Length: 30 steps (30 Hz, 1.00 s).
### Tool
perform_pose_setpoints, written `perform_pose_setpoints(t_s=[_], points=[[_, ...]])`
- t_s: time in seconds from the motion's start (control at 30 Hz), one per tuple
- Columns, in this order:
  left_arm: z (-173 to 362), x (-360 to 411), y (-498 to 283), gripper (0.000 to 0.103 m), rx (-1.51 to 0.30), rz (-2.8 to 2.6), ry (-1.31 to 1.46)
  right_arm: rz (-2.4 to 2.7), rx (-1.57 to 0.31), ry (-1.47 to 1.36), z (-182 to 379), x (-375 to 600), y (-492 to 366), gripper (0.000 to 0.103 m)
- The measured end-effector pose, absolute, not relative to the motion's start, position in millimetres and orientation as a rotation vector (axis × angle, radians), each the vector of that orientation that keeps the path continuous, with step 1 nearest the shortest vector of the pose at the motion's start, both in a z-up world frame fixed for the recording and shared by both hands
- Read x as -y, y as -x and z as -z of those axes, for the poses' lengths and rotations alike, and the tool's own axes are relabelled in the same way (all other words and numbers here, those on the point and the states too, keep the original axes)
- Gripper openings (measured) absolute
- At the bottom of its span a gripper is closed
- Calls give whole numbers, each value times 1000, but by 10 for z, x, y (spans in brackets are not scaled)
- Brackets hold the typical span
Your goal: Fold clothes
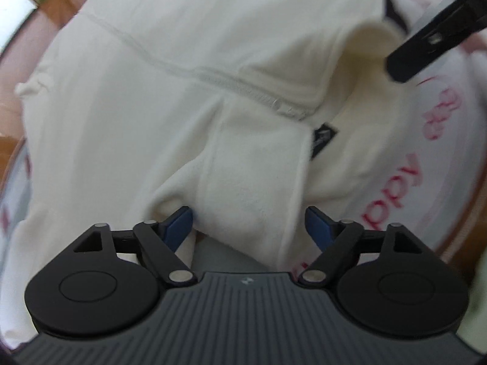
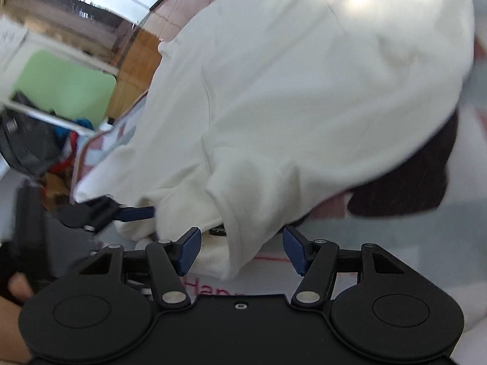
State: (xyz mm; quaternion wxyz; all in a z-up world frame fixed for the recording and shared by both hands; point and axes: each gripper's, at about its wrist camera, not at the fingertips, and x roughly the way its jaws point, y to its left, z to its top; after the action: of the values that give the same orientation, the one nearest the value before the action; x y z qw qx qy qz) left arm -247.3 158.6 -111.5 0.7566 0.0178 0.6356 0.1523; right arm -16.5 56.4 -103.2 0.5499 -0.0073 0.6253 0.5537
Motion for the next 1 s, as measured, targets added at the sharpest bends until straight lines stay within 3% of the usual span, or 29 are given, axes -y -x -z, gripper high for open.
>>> perform_pose_setpoints(t_s=[0.1,0.13,0.17,0.2,0.23,0.33,0.43,0.53,0.67,0.73,0.87,1.0], points=[[1149,-1529,2521,93,-1367,-325,-100,-1301,-1394,73,1111,-601,297,65],[1132,-1553,2555,93,-1342,-324,-91,-1318,-1348,118,1120,-641,365,54],[1113,-1581,2590,57,-1317,-322,-78,-1342,-1298,167,1124,-686,439,25],[1022,-1564,2646,23,-1287,-309,-110,-1365,-1248,217,1129,-731,513,11],[921,-1540,2704,14,-1257,-294,-148,-1378,-1156,281,1049,-728,588,10],[492,-1578,2926,14,-1186,-221,-67,-1431,-820,420,548,-510,802,9],[379,-1715,3092,14,-1193,-203,46,-1468,-971,406,408,-411,808,9],[781,-1650,2999,14,-1279,-193,134,-1400,-942,803,787,-597,1134,8],[950,-1313,2930,13,-1334,-122,-50,-1440,-962,703,584,-562,1047,8],[922,-1347,2908,14,-1334,-123,-16,-1465,-970,667,498,-491,979,9],[965,-1395,2896,22,-1342,-152,40,-1435,-985,896,890,-522,1088,8],[913,-1355,2909,31,-1342,-151,-5,-1475,-979,875,863,-501,1096,10]])
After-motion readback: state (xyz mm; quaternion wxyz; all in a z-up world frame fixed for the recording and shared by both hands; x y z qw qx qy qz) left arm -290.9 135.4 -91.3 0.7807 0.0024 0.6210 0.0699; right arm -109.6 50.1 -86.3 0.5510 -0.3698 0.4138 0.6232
